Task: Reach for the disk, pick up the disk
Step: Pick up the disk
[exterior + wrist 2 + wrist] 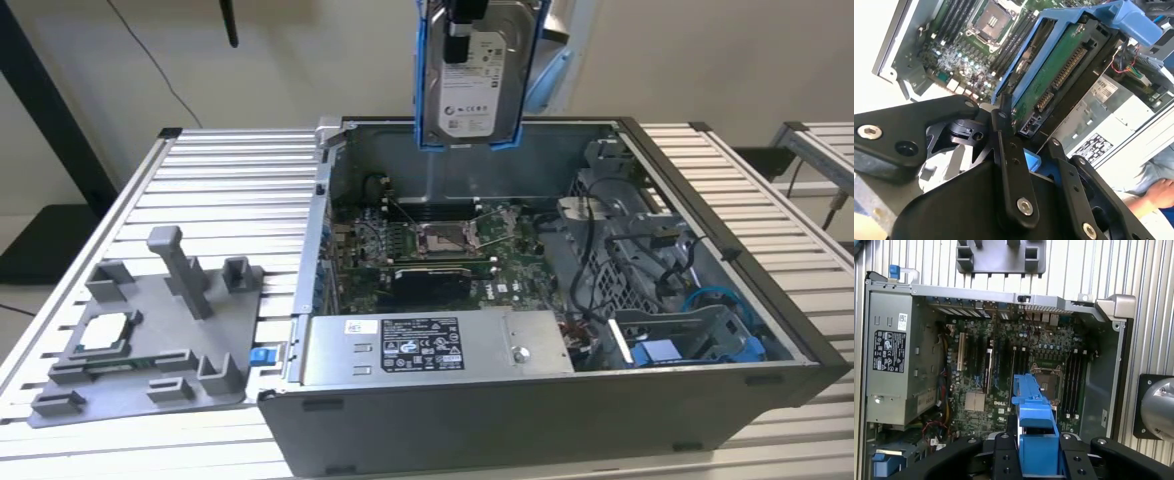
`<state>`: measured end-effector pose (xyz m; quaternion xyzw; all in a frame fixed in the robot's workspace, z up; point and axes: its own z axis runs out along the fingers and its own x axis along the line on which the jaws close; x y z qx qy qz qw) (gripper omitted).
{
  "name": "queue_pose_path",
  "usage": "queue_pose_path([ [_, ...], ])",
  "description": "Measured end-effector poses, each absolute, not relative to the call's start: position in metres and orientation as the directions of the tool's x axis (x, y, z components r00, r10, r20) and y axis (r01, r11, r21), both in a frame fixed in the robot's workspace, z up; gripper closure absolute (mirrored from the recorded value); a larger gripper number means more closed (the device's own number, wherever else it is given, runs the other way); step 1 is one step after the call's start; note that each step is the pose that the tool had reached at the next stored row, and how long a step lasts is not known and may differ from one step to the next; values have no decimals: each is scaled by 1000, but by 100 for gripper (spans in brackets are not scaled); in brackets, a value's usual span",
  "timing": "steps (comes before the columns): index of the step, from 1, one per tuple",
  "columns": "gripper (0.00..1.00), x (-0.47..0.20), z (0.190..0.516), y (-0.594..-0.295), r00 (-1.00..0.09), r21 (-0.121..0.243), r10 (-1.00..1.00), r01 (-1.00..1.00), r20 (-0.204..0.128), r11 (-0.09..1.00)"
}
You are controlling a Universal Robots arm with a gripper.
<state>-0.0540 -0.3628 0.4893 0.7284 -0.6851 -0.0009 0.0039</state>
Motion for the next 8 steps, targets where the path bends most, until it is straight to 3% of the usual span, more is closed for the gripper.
queue_pose_path([
  [8, 100, -53, 489, -363, 61, 7, -998, -998, 4, -61],
])
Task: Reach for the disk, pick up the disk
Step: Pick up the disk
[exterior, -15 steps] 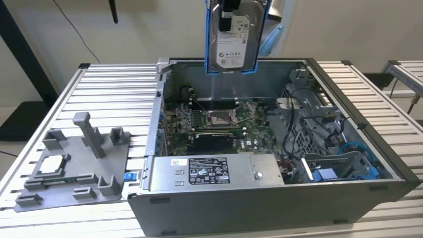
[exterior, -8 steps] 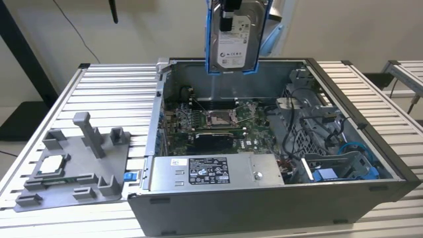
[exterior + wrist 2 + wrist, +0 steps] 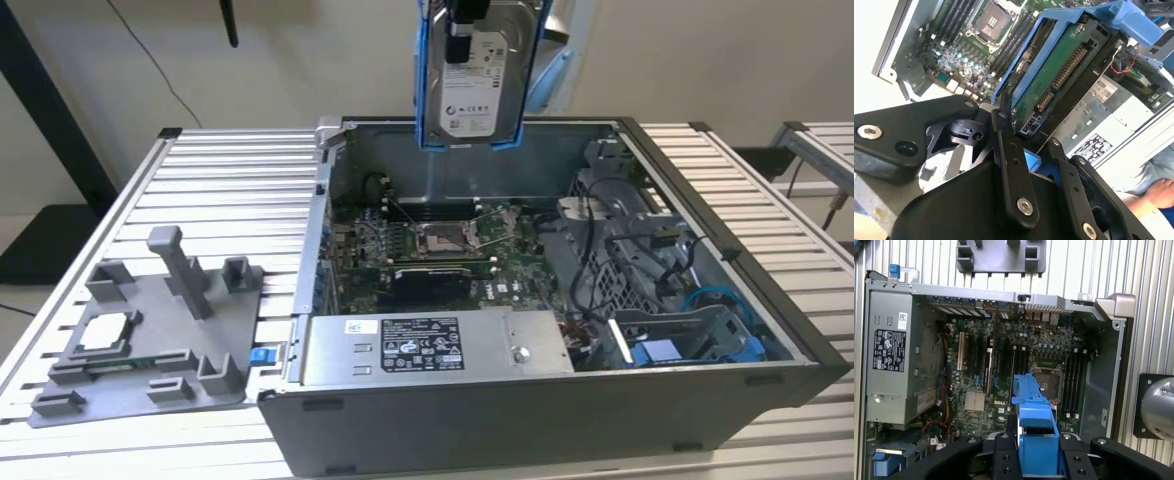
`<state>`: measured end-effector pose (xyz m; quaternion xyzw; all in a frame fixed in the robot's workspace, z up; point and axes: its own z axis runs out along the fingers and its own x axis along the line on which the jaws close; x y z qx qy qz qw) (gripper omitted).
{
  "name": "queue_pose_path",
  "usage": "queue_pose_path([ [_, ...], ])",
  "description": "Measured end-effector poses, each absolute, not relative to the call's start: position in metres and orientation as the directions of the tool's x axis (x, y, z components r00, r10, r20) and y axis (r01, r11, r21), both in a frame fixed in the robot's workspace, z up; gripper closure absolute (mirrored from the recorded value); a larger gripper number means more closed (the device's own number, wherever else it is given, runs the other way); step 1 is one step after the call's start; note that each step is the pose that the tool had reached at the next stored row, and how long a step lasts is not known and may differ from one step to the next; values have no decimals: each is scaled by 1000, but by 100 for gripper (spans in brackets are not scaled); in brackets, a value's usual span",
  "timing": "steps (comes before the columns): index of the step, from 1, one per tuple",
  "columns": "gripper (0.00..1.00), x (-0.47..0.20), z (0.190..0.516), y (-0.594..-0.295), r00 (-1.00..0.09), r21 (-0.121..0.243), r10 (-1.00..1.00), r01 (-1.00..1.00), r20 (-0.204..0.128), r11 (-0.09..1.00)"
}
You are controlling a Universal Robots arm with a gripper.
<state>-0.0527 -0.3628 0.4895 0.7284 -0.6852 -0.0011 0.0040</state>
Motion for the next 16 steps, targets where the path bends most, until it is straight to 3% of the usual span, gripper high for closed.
queue_pose_path([
  [16, 100, -53, 493, -363, 61, 7, -998, -998, 4, -61],
])
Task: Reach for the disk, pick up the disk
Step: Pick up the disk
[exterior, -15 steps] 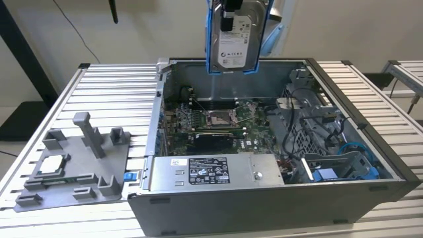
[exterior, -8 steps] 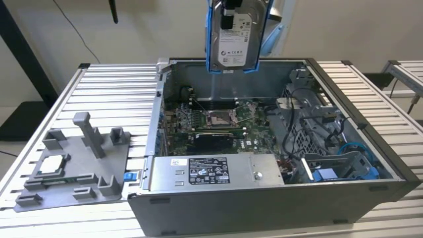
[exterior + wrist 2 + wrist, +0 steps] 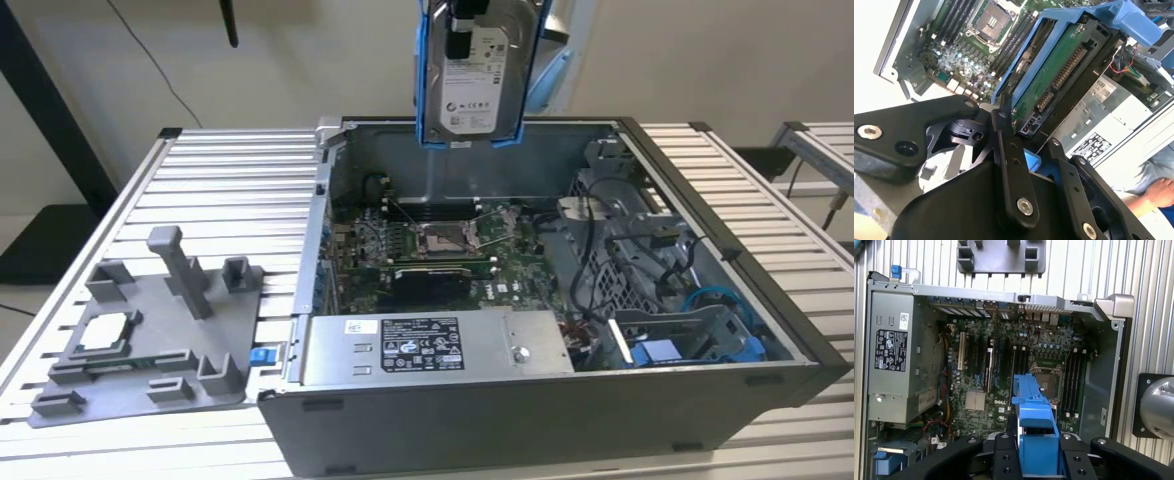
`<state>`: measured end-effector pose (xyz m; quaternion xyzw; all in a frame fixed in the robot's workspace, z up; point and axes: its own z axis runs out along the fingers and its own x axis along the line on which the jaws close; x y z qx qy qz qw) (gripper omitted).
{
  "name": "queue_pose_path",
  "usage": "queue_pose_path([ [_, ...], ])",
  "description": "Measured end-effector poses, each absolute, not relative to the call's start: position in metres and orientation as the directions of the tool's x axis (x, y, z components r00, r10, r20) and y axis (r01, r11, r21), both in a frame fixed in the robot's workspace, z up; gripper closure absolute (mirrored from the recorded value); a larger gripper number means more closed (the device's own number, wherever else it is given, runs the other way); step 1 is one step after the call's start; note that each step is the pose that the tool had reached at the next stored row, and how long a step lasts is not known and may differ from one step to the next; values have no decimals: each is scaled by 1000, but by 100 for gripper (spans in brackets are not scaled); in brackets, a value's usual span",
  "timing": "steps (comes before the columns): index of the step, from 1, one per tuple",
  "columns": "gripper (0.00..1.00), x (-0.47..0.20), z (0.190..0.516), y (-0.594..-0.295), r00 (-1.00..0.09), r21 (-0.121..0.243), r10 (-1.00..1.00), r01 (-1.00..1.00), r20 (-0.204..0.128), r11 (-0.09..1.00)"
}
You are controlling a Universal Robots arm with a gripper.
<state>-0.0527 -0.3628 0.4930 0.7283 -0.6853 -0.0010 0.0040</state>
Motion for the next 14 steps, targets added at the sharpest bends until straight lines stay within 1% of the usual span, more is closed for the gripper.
queue_pose_path([
  [14, 100, -27, 494, -363, 61, 11, -998, -998, 4, -61],
])
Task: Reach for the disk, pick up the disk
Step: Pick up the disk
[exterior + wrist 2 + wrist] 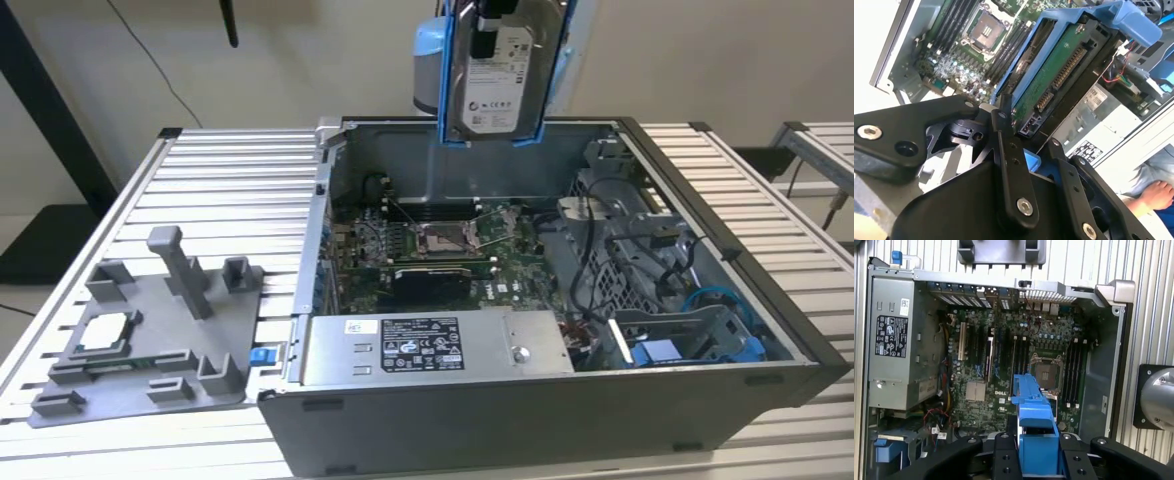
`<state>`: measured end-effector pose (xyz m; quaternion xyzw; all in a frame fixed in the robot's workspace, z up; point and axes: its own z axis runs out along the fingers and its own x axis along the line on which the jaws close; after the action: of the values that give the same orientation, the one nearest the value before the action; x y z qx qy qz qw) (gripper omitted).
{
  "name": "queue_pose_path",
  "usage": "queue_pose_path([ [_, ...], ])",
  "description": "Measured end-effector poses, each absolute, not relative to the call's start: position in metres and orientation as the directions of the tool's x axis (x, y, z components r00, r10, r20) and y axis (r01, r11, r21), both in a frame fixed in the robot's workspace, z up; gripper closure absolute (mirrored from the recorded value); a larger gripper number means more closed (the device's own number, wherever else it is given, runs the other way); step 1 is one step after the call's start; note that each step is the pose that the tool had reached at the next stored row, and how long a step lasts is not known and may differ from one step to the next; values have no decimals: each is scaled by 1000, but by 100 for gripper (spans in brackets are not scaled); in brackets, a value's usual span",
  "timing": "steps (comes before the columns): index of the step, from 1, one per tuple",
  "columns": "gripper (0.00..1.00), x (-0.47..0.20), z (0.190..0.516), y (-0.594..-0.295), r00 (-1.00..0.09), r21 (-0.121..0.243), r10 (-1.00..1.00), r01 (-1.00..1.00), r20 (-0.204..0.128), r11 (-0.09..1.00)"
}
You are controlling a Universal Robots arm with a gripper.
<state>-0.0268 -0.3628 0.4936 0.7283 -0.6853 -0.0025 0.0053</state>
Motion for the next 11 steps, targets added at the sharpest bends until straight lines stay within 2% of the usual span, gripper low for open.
queue_pose_path([
  [11, 100, -3, 494, -363, 61, 13, -998, -998, 4, -61],
])
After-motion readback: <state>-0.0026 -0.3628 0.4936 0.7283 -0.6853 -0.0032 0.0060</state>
